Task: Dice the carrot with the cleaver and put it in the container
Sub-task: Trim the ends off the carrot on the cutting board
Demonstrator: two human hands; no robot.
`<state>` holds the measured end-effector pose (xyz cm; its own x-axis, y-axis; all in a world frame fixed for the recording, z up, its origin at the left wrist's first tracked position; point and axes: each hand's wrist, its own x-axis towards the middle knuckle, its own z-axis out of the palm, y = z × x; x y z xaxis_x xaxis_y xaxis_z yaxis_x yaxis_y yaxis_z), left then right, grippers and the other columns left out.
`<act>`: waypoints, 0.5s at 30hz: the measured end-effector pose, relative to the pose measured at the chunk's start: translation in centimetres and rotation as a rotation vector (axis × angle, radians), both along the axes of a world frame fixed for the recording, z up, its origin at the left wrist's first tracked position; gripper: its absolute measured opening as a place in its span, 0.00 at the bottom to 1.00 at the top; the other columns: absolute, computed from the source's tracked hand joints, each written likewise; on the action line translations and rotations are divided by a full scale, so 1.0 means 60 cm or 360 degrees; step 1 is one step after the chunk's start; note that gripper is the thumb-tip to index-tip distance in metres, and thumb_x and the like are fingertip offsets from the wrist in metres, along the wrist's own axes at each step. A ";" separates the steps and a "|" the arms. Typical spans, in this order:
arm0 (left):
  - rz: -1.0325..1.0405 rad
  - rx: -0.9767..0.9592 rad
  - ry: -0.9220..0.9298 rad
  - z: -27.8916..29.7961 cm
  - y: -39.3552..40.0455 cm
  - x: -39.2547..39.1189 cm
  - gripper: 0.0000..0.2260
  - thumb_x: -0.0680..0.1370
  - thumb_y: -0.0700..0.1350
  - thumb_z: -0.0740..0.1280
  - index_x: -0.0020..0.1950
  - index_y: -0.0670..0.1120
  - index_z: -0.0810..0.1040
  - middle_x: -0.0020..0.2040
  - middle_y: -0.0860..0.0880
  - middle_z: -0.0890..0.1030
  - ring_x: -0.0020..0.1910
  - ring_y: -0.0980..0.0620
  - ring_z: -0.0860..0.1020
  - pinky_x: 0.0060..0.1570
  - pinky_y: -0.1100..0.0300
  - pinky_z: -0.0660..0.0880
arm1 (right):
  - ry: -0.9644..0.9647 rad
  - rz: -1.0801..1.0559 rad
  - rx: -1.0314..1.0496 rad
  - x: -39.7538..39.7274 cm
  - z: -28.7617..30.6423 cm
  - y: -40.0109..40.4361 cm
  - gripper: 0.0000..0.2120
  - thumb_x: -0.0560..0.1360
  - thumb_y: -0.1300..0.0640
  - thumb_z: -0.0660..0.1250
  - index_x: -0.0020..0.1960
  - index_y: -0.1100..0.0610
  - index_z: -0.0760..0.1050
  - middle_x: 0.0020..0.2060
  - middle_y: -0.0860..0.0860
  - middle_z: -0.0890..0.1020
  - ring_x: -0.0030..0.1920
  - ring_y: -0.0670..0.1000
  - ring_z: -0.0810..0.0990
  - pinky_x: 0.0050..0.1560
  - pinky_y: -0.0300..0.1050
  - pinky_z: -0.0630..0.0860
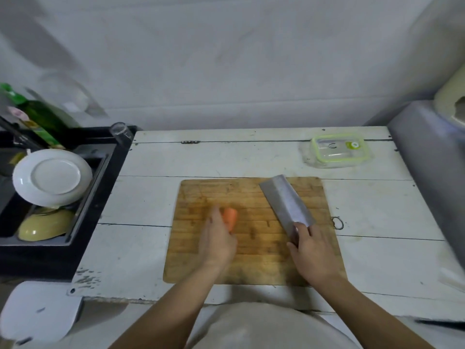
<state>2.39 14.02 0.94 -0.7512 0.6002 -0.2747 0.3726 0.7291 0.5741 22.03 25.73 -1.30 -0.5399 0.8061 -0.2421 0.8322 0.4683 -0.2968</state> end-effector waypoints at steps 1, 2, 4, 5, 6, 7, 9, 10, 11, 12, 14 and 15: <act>-0.0256 -0.0038 0.0054 0.003 0.003 -0.007 0.36 0.78 0.40 0.70 0.81 0.55 0.56 0.70 0.49 0.74 0.67 0.47 0.74 0.65 0.50 0.75 | -0.0008 -0.0016 -0.0024 -0.001 0.002 0.000 0.24 0.80 0.47 0.65 0.73 0.52 0.64 0.61 0.54 0.72 0.60 0.55 0.73 0.55 0.47 0.74; -0.0512 -0.0095 0.0114 0.007 0.003 -0.016 0.34 0.79 0.38 0.69 0.80 0.56 0.58 0.70 0.50 0.74 0.68 0.49 0.73 0.67 0.51 0.73 | -0.0007 -0.0033 -0.0050 -0.002 0.003 0.000 0.25 0.80 0.48 0.65 0.74 0.52 0.64 0.62 0.53 0.72 0.61 0.55 0.73 0.56 0.47 0.74; -0.0901 -0.0164 0.0214 0.008 -0.005 -0.038 0.30 0.80 0.37 0.67 0.79 0.56 0.63 0.72 0.53 0.73 0.71 0.51 0.70 0.71 0.54 0.68 | 0.0008 -0.0059 -0.0084 -0.003 0.006 0.001 0.26 0.80 0.48 0.65 0.74 0.52 0.63 0.64 0.53 0.71 0.62 0.55 0.73 0.57 0.47 0.74; -0.0971 -0.0166 0.0225 0.007 -0.014 -0.046 0.29 0.82 0.38 0.66 0.80 0.56 0.63 0.73 0.54 0.71 0.73 0.53 0.68 0.74 0.56 0.64 | 0.0007 -0.0059 -0.0092 -0.005 0.008 0.000 0.26 0.80 0.48 0.65 0.74 0.51 0.62 0.64 0.53 0.71 0.62 0.55 0.73 0.57 0.47 0.74; -0.0982 -0.0164 0.0202 0.001 -0.023 -0.052 0.28 0.83 0.41 0.65 0.80 0.56 0.62 0.75 0.55 0.68 0.74 0.54 0.65 0.75 0.57 0.61 | 0.0006 -0.0064 -0.0102 -0.007 0.009 0.001 0.26 0.80 0.48 0.65 0.74 0.51 0.62 0.64 0.53 0.71 0.61 0.55 0.73 0.57 0.48 0.75; -0.0984 -0.0159 0.0190 -0.006 -0.032 -0.055 0.27 0.84 0.43 0.63 0.81 0.56 0.60 0.76 0.56 0.66 0.75 0.55 0.63 0.76 0.57 0.59 | 0.0004 -0.0072 -0.0112 -0.009 0.010 0.002 0.26 0.80 0.47 0.65 0.74 0.51 0.61 0.64 0.54 0.71 0.61 0.55 0.74 0.57 0.48 0.75; -0.1019 -0.0145 0.0271 -0.021 -0.047 -0.052 0.27 0.84 0.51 0.62 0.82 0.57 0.57 0.75 0.57 0.63 0.74 0.56 0.61 0.78 0.56 0.58 | -0.0036 -0.0101 -0.0136 -0.017 0.015 0.003 0.28 0.79 0.46 0.65 0.74 0.51 0.59 0.64 0.54 0.71 0.60 0.56 0.74 0.55 0.50 0.77; -0.1013 -0.0119 0.0321 -0.029 -0.050 -0.048 0.29 0.83 0.55 0.63 0.82 0.57 0.57 0.74 0.57 0.63 0.73 0.56 0.61 0.77 0.55 0.60 | -0.0072 -0.0113 -0.0151 -0.022 0.019 0.004 0.27 0.79 0.46 0.65 0.74 0.50 0.59 0.63 0.55 0.71 0.59 0.57 0.75 0.54 0.51 0.78; -0.0970 -0.0083 0.0348 -0.036 -0.050 -0.044 0.30 0.82 0.59 0.64 0.82 0.57 0.59 0.73 0.57 0.64 0.72 0.56 0.62 0.75 0.55 0.62 | -0.0109 -0.0110 -0.0162 -0.027 0.023 0.004 0.26 0.80 0.47 0.65 0.73 0.49 0.59 0.62 0.55 0.72 0.57 0.57 0.76 0.51 0.51 0.78; -0.0901 -0.0044 0.0353 -0.039 -0.046 -0.039 0.30 0.80 0.61 0.65 0.81 0.56 0.62 0.72 0.57 0.66 0.70 0.55 0.64 0.73 0.56 0.64 | -0.0135 -0.0104 -0.0153 -0.031 0.027 0.005 0.22 0.80 0.49 0.64 0.70 0.49 0.60 0.59 0.55 0.74 0.53 0.57 0.77 0.47 0.51 0.78; -0.0782 0.0045 0.0376 -0.048 -0.040 -0.032 0.28 0.80 0.60 0.66 0.78 0.54 0.68 0.69 0.56 0.70 0.66 0.55 0.66 0.69 0.56 0.68 | -0.0177 -0.0136 -0.0115 -0.038 0.039 0.009 0.14 0.79 0.56 0.62 0.63 0.50 0.64 0.53 0.54 0.76 0.45 0.55 0.75 0.41 0.48 0.73; -0.0757 0.0065 0.0402 -0.050 -0.037 -0.029 0.26 0.80 0.59 0.66 0.77 0.53 0.70 0.67 0.55 0.71 0.65 0.54 0.67 0.68 0.56 0.69 | -0.0166 -0.0177 -0.0094 -0.039 0.045 0.012 0.13 0.78 0.57 0.61 0.62 0.52 0.65 0.51 0.55 0.77 0.43 0.56 0.74 0.40 0.48 0.72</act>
<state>0.63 11.80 -2.07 -0.4332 0.8968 -0.0898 0.7865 0.4249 0.4482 19.68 26.46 1.39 -0.4178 0.8421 -0.3410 0.9056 0.3560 -0.2306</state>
